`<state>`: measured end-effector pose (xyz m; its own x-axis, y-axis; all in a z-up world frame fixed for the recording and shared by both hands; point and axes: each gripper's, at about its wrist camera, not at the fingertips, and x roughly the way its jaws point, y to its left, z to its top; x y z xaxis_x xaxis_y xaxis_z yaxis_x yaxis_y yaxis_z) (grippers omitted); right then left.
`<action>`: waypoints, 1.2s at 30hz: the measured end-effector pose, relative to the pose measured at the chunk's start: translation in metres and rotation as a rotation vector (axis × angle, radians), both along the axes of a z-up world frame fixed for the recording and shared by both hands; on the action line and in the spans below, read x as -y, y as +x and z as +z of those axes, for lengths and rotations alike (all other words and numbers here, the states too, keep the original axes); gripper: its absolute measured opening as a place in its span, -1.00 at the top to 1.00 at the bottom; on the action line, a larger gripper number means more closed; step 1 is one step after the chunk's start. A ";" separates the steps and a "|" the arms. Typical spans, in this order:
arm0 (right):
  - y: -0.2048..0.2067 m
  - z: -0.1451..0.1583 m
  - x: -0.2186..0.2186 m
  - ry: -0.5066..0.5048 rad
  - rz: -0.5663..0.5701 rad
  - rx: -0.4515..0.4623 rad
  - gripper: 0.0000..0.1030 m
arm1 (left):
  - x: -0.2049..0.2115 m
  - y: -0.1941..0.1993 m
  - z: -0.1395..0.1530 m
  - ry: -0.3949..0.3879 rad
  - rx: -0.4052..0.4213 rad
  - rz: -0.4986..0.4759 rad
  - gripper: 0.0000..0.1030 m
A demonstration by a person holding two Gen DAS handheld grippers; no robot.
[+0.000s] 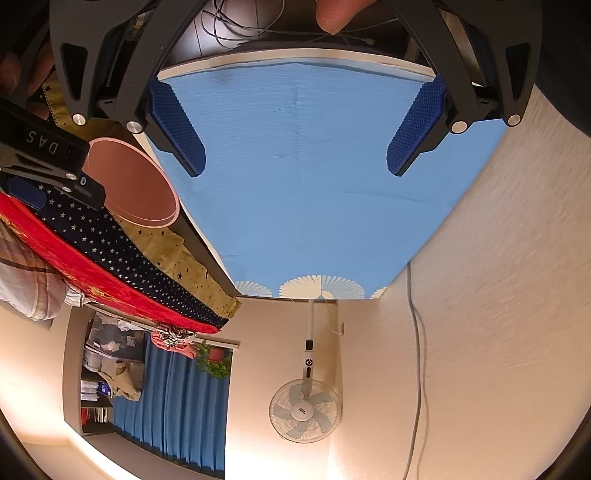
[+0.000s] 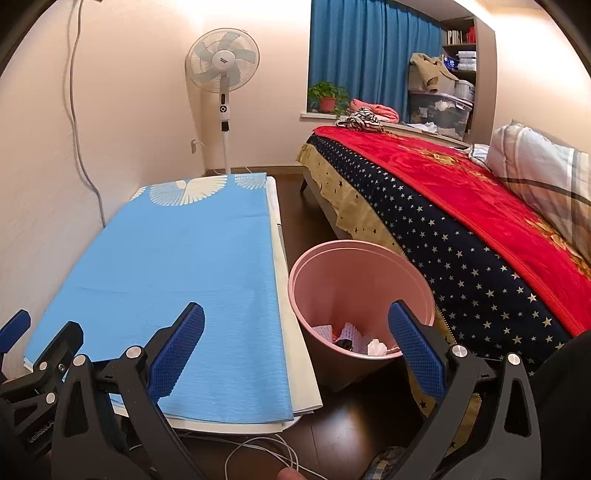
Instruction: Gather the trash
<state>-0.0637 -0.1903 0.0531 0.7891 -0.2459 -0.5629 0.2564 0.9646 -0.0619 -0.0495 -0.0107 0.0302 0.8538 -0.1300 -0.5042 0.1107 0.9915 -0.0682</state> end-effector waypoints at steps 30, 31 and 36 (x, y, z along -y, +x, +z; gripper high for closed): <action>-0.002 -0.001 -0.002 -0.020 -0.010 -0.002 -0.90 | 0.004 -0.001 -0.001 0.007 -0.005 -0.013 -0.85; -0.002 -0.001 -0.002 -0.020 -0.010 -0.002 -0.90 | 0.004 0.000 -0.001 0.006 -0.006 -0.011 -0.85; -0.003 0.000 -0.003 -0.025 -0.011 -0.002 -0.90 | 0.004 0.000 -0.001 0.009 -0.005 -0.009 -0.85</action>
<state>-0.0665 -0.1878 0.0526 0.7850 -0.2688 -0.5581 0.2670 0.9598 -0.0868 -0.0498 -0.0147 0.0291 0.8502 -0.1330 -0.5094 0.1193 0.9911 -0.0596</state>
